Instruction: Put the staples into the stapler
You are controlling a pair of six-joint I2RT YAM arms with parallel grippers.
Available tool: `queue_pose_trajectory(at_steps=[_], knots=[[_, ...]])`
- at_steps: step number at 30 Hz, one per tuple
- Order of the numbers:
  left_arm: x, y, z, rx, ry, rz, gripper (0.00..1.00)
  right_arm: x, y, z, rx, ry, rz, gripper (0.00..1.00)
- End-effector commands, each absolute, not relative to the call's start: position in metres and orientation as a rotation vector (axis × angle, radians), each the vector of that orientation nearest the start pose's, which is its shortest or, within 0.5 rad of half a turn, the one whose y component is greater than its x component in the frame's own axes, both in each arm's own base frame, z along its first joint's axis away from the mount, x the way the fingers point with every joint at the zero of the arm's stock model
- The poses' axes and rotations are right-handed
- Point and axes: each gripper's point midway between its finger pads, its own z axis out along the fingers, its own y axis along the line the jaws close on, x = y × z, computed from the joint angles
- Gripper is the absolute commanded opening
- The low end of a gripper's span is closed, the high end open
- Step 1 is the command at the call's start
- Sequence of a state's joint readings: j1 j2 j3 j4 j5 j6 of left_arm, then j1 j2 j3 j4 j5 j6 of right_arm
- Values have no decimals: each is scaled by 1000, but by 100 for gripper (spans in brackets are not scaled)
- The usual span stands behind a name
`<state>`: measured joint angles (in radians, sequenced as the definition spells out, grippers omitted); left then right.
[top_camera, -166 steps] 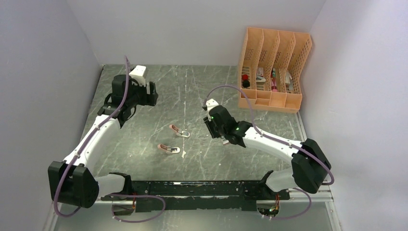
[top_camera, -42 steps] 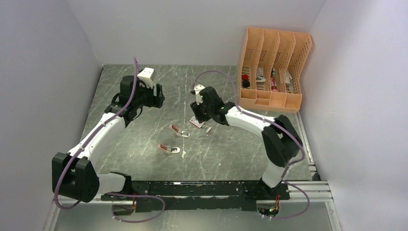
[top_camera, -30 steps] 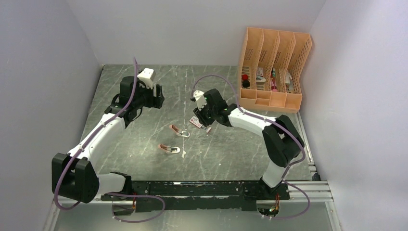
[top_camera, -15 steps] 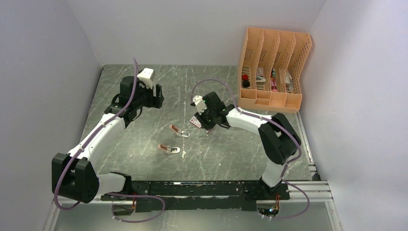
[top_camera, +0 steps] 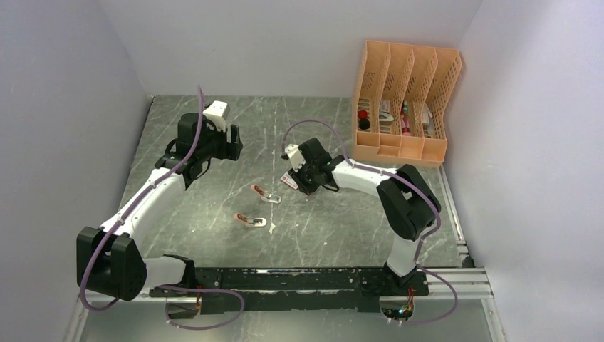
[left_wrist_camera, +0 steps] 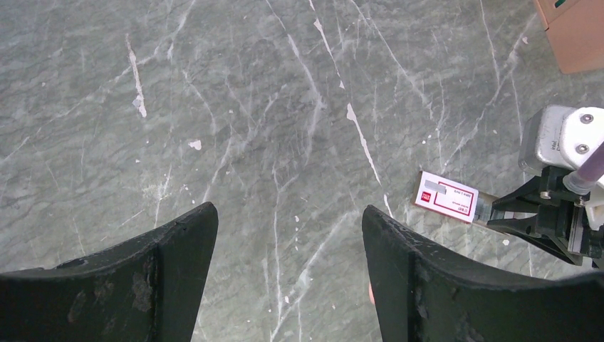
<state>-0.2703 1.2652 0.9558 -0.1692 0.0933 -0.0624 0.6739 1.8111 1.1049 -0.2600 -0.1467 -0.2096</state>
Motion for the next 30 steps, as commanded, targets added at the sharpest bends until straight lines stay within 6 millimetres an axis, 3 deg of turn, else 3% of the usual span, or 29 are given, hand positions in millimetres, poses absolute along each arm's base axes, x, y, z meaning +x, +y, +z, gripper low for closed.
queue_pose_trajectory(at_steps=[1,30], knots=[[373,-122,203,279,2020,-288,79,323,278,35,-1122,2274,365,29],[373,-121,200,279,2026,-281,79,329,280,21,-1132,2289,353,30]])
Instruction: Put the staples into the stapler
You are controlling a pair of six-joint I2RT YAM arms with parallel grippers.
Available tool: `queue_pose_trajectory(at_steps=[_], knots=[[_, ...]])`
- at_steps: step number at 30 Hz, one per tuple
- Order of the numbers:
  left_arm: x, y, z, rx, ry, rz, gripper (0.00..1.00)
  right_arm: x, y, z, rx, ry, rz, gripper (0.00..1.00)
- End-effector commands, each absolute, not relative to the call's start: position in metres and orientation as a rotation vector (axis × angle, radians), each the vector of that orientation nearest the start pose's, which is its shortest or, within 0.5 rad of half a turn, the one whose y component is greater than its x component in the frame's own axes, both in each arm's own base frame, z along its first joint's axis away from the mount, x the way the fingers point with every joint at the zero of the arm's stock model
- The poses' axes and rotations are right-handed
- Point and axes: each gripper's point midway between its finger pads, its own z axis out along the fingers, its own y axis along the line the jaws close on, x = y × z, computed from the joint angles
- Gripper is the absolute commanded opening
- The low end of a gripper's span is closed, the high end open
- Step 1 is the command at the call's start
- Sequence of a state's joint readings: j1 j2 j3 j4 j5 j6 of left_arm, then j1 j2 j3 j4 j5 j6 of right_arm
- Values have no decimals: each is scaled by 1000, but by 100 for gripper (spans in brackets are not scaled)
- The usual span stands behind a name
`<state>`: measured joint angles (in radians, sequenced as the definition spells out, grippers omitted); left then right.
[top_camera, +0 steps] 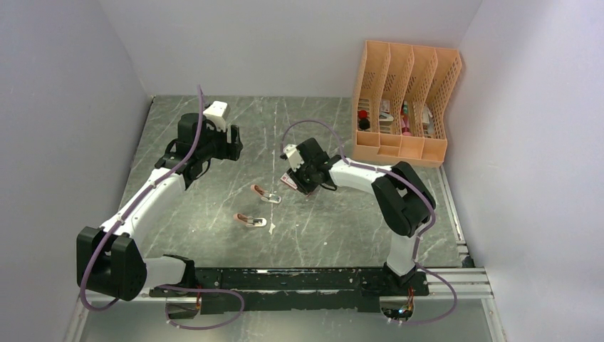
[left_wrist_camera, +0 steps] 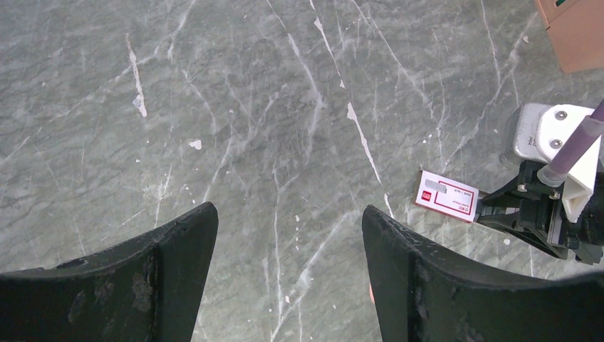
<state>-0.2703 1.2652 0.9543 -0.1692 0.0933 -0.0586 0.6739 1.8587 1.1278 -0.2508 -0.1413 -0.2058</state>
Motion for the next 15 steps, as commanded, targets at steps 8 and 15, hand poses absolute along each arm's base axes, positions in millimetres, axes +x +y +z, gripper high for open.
queue_pose_trajectory(at_steps=[8,15], knots=[[373,-119,200,274,2027,-272,79,331,281,20,-1137,2286,352,29],[373,-119,200,275,2027,-271,79,332,283,30,-1119,2264,358,26]])
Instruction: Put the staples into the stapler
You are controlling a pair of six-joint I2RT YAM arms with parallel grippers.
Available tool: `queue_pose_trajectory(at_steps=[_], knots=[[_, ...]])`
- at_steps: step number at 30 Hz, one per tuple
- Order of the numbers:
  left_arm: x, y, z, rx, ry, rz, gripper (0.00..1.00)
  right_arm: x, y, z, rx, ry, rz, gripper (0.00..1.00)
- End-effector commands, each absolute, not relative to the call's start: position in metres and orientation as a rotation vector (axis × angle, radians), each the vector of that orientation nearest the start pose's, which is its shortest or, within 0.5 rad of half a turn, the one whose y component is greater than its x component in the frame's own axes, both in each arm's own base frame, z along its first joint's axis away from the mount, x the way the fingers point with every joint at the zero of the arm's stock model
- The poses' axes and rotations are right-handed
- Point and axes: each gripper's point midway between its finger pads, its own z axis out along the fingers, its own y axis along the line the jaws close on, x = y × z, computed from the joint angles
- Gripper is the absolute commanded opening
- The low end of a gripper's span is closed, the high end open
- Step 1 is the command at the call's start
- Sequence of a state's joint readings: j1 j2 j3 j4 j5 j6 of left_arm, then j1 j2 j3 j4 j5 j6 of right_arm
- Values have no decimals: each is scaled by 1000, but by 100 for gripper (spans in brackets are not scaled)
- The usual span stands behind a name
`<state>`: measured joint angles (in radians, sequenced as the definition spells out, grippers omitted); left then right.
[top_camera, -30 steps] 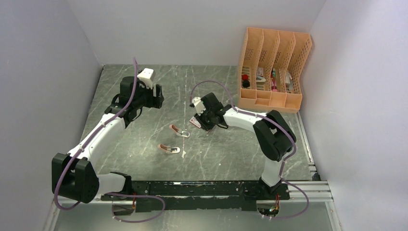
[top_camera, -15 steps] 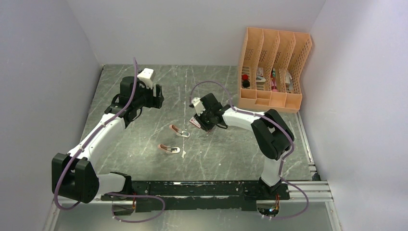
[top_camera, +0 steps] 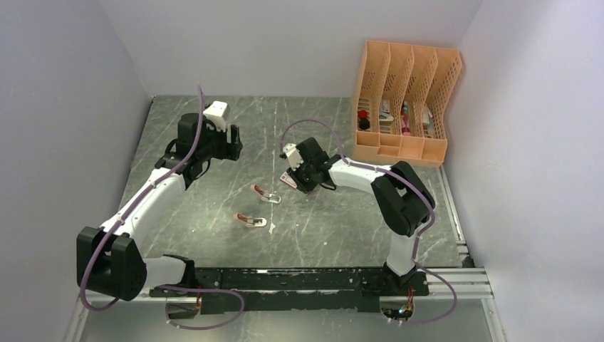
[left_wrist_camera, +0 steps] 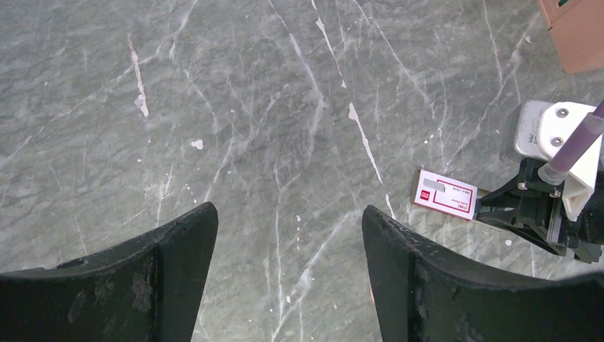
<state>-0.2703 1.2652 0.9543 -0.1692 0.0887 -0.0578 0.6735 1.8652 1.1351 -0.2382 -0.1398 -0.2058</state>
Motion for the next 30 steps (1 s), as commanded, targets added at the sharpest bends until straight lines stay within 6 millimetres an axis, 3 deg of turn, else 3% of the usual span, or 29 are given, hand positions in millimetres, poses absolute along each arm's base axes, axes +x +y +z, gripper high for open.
queue_pose_trajectory(at_steps=[1,18,30], knots=[[374,-119,200,274,2028,-271,79,333,282,31,-1116,2262,355,25],[373,-118,201,269,2024,-268,79,334,284,62,-1089,2218,371,23],[373,-119,200,271,2027,-270,79,326,278,55,-1096,2241,364,24]])
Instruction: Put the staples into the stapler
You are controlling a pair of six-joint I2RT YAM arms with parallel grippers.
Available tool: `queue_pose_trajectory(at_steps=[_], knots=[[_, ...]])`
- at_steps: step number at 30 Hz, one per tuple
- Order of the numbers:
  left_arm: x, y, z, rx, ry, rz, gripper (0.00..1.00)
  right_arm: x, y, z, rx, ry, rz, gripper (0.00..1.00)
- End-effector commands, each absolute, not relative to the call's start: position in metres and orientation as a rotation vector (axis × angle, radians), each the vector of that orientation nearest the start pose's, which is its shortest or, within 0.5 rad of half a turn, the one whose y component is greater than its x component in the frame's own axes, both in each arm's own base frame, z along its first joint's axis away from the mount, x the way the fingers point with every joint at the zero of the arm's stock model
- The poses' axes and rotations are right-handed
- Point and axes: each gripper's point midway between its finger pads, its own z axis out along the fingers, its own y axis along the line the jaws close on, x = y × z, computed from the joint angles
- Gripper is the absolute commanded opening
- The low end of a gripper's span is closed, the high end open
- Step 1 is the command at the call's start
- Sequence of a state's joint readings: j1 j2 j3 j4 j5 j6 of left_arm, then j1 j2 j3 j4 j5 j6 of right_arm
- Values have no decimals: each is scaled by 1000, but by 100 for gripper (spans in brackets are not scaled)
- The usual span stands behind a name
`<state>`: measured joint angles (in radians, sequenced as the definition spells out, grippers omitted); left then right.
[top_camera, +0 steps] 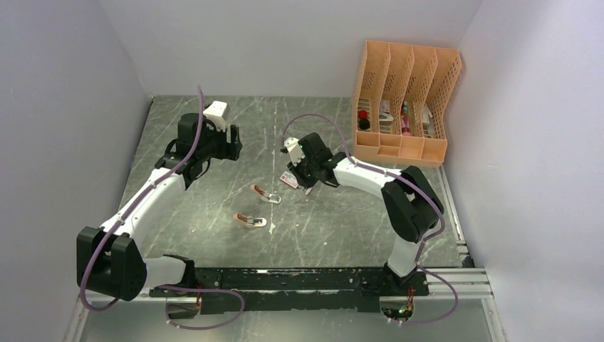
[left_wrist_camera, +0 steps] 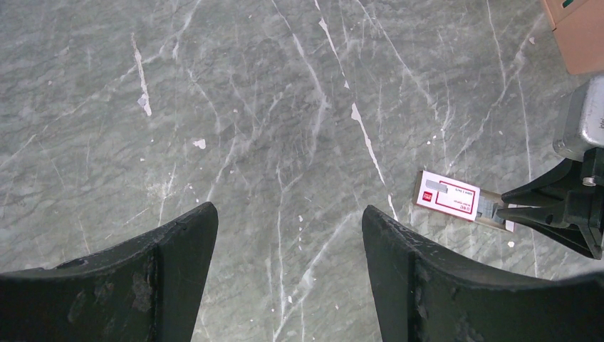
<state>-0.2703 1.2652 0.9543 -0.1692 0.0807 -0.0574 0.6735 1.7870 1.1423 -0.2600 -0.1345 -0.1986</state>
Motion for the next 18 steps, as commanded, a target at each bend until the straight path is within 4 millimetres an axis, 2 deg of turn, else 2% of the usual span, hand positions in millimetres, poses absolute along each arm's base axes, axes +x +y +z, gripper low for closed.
queue_pose_trajectory(at_steps=[1,7,12,18], knots=[[373,-119,200,270,2027,-270,79,326,278,52,-1096,2243,366,25],[374,-118,200,268,2026,-264,79,329,282,45,-1100,2259,372,26],[374,-119,199,271,2030,-267,79,329,280,40,-1104,2270,358,34],[374,-118,199,270,2030,-265,79,330,280,34,-1104,2278,356,37]])
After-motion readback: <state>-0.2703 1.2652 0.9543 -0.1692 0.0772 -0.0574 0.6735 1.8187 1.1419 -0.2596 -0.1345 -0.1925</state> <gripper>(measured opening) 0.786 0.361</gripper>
